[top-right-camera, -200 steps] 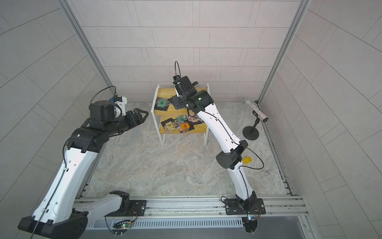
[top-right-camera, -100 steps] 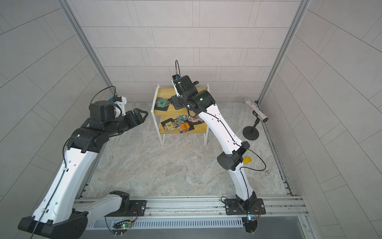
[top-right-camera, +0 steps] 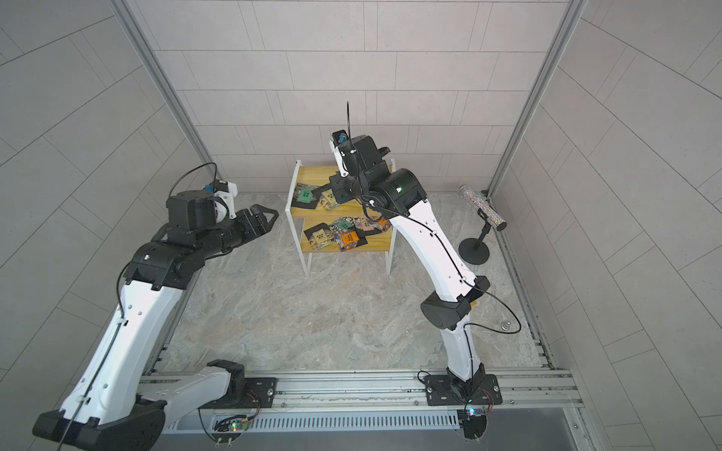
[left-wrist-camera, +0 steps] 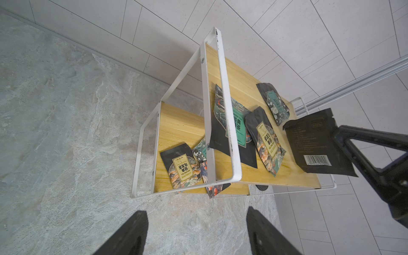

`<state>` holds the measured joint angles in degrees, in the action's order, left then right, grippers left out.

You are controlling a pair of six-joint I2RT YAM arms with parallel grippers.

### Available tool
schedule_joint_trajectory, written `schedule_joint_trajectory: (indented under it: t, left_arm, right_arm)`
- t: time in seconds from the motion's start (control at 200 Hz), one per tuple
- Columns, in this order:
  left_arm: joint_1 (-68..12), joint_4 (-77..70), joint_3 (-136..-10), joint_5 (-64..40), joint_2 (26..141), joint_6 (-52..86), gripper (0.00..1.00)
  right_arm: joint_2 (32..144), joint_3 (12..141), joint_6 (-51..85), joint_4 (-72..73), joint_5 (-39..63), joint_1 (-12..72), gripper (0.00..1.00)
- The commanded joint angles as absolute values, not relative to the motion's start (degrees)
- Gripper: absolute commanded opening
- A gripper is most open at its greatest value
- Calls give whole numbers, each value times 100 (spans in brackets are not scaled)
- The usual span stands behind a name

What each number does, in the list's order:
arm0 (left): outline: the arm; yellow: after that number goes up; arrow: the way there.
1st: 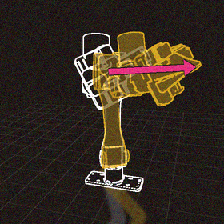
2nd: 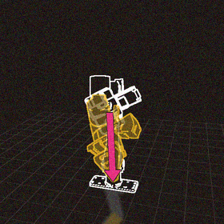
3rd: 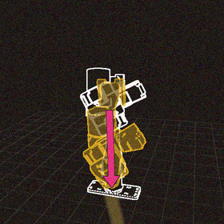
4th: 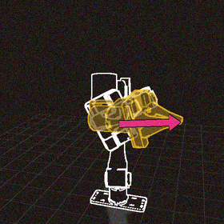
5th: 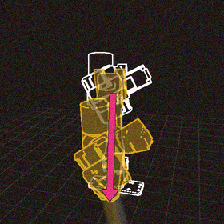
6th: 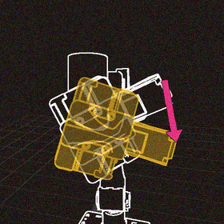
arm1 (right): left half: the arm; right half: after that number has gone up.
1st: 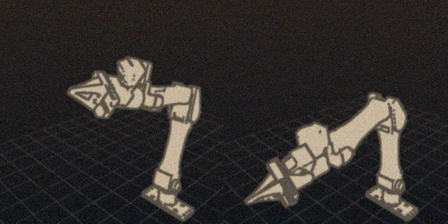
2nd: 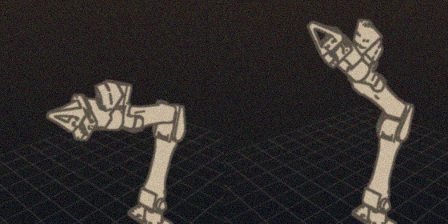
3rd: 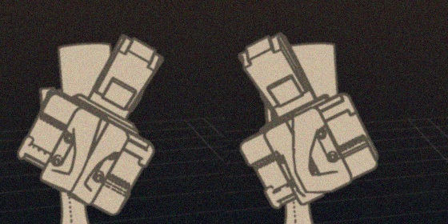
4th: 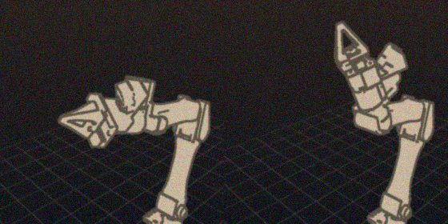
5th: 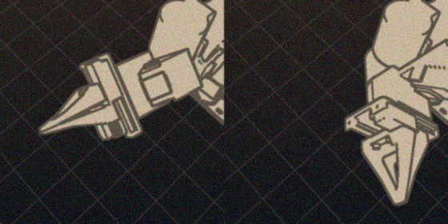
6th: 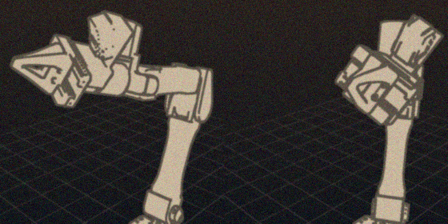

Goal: Remove the tea bags from the shelf
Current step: Pick up the tea bag from the shelf.

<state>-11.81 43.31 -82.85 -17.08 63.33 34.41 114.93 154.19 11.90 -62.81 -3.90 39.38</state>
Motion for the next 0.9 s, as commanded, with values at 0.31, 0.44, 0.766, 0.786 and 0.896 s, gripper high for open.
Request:
schedule_joint_trajectory:
  t: [0.31, 0.44, 0.766, 0.786, 0.896]
  left_arm:
    - [-1218, 4306, -8255, -1748, 6197, 3318, 78]
    - [-1214, 4358, -8168, -1792, 6102, 3297, 78]
    - [-1297, 4386, -7614, -1676, 5773, 3274, 78]
    - [-1301, 4384, -7561, -1648, 5744, 3270, 78]
    - [-1368, 4383, -7237, -1612, 5601, 3232, 78]
  right_arm:
    - [11046, 15380, 1090, -6231, -457, 3964, 0]
    - [10781, 15280, 1052, -6293, -568, 3964, 0]
    - [9608, 14076, 968, -6419, -1104, 3879, 0]
    - [9508, 13933, 961, -6394, -1126, 3862, 0]
    - [8911, 13143, 959, -6237, -1260, 3780, 0]
